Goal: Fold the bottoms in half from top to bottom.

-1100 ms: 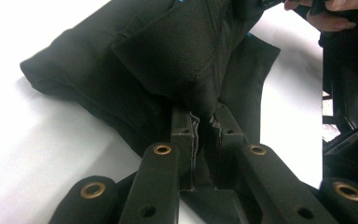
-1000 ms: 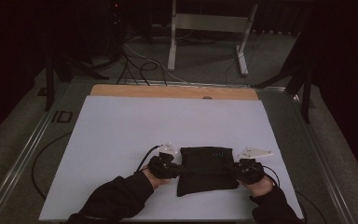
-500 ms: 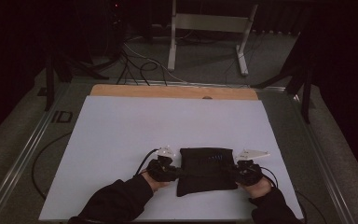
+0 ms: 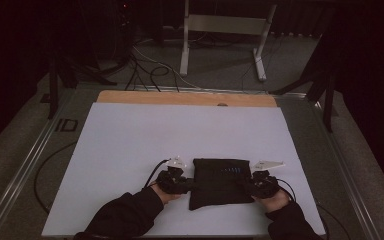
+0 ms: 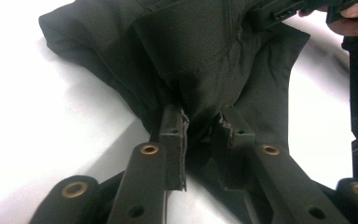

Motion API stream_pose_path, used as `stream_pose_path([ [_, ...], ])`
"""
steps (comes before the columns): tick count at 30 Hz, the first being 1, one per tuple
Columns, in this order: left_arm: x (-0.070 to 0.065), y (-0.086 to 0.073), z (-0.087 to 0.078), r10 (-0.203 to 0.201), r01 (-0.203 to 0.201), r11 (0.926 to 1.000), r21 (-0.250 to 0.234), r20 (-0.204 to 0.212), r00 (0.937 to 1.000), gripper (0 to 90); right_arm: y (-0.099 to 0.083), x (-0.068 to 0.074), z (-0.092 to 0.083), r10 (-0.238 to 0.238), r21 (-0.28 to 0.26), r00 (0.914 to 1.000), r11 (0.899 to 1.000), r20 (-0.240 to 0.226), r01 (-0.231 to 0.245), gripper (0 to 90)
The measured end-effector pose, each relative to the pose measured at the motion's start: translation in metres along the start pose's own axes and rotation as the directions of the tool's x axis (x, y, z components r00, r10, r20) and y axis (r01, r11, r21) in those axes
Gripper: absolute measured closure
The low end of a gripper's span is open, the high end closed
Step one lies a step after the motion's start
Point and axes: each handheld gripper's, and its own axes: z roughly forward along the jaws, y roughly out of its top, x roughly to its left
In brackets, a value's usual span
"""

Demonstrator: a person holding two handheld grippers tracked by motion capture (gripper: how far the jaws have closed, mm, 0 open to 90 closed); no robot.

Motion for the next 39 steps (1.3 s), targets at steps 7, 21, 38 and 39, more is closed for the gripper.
stream_pose_path([
  [7,0.0,0.0,0.001,0.005,-0.005,1.0,0.005,0.004,1.0,72.6,-0.001,-0.002,0.001,-0.003,0.002,1.0,1.0,-0.002,0.003,71.3],
  [21,-0.007,0.026,-0.048,0.048,-0.061,0.9877,-0.144,-0.091,0.9947,80.1,0.02,0.006,-0.037,-0.059,-0.115,0.9982,0.992,0.015,0.06,67.5],
  [38,0.025,0.028,-0.013,0.047,-0.056,0.996,-0.07,-0.12,0.9917,89.6,0.036,-0.035,-0.003,-0.05,-0.08,0.9862,0.995,0.158,0.063,90.0],
  [39,0.025,0.028,-0.011,0.046,-0.053,0.9966,-0.064,-0.116,0.9922,89.6,0.036,-0.039,0.0,-0.04,-0.069,0.9875,0.996,0.152,0.051,90.0],
])
